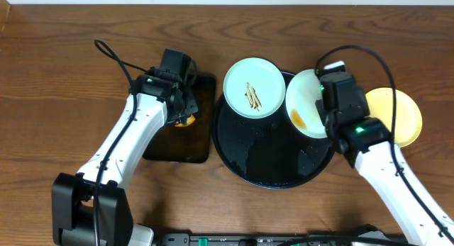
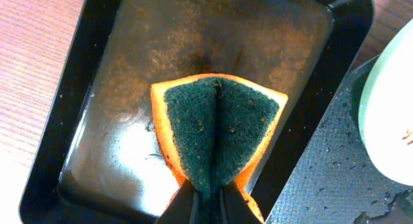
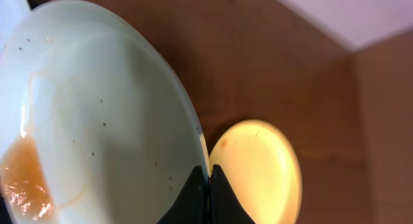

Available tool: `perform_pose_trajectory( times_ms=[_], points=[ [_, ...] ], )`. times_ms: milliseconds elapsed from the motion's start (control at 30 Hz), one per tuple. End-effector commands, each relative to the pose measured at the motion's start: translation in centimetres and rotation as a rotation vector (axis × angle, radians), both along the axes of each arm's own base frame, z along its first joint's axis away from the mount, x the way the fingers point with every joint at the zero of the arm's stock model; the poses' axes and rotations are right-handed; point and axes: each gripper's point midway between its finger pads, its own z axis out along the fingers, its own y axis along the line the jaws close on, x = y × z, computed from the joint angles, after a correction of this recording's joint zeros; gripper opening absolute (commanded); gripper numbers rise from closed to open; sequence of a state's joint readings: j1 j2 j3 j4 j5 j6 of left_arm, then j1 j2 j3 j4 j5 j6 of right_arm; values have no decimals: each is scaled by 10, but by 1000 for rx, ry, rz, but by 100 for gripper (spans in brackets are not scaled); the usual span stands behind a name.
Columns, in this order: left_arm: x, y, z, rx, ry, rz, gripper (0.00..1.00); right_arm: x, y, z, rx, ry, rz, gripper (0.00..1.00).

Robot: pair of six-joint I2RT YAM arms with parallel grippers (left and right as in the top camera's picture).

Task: Clean dirty plates on tray and stack at the side
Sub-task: 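Lift the lower blue plate with the right gripper and move it right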

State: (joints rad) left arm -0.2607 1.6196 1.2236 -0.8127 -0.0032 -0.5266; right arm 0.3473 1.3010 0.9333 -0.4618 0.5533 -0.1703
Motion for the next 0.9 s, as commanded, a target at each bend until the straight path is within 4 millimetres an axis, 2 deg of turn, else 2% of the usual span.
perform_pose_trajectory(
  times_ms=[0, 267, 500, 867],
  points=[
    [2, 2, 3, 5, -13, 7, 8, -1, 10, 28, -159, -64, 53, 1],
    [3, 2, 3, 4, -16, 7, 8, -13, 46, 43, -329, -98, 151, 1],
    [3, 2, 3, 4, -16, 7, 8, -19, 56, 49, -365, -122, 158, 1],
    [3, 2, 3, 4, -16, 7, 8, -17, 56, 51, -334, -144, 137, 1]
  ],
)
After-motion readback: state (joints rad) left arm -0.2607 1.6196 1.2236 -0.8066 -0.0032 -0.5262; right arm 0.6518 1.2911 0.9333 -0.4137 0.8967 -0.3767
